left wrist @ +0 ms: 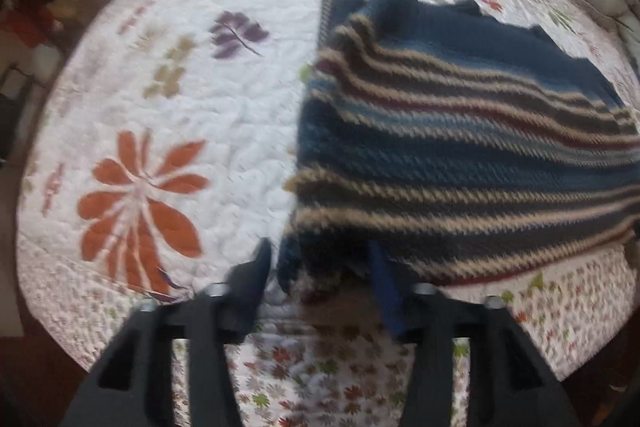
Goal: Fold small clothes
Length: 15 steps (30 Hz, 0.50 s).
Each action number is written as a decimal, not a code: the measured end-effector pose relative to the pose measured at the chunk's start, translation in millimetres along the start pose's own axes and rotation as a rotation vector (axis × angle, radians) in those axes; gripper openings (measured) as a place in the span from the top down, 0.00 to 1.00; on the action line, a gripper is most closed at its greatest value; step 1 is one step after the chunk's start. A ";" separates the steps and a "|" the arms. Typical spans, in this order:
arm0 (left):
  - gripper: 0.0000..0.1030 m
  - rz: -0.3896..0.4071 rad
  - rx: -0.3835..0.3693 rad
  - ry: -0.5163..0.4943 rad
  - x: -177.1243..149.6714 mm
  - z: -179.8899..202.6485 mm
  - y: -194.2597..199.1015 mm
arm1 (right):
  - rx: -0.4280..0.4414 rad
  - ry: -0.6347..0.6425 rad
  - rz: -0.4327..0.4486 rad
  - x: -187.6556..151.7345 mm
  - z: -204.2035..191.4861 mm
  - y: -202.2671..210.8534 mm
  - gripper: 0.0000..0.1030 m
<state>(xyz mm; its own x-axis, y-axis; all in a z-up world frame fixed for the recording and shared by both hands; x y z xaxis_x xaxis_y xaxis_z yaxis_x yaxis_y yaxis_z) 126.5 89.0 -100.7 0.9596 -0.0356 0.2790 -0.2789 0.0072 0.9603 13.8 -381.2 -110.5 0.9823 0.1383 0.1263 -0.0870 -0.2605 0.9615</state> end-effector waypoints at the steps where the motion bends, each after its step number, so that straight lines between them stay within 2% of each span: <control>1: 0.46 0.009 0.000 0.012 1.5 0.5 3.3 | -0.022 -0.002 0.020 2.4 -0.4 5.5 0.58; 4: 0.43 0.017 -0.037 0.039 8.2 3.4 16.1 | -0.078 -0.002 0.071 12.9 -4.9 25.7 0.50; 10: 0.34 0.045 -0.032 0.055 43.2 16.3 25.5 | -0.136 0.007 0.125 60.8 -4.0 47.1 0.43; 13: 0.34 0.017 -0.062 0.071 76.9 25.9 9.7 | -0.156 0.010 0.173 109.7 8.6 52.8 0.41; 15: 0.33 0.002 -0.065 0.064 97.1 33.9 -1.2 | -0.140 0.019 0.188 136.8 16.4 48.7 0.39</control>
<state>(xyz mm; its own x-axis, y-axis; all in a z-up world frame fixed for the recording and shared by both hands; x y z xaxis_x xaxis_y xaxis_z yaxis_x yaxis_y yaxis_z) 218.8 51.6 -74.8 0.9599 0.0286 0.2788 -0.2802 0.0722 0.9572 146.7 -390.6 -50.5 0.9435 0.1186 0.3096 -0.2914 -0.1487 0.9450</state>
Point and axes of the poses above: each gripper's, at about its wrist camera, not at the fingertips, and y roughly against the way its jaws point, z to its right, x to its top, the point moved 2 cm from there along -y, roughly the way its jaws point, and after that the axes turned 15 degrees about y, right-handed, at the moved point
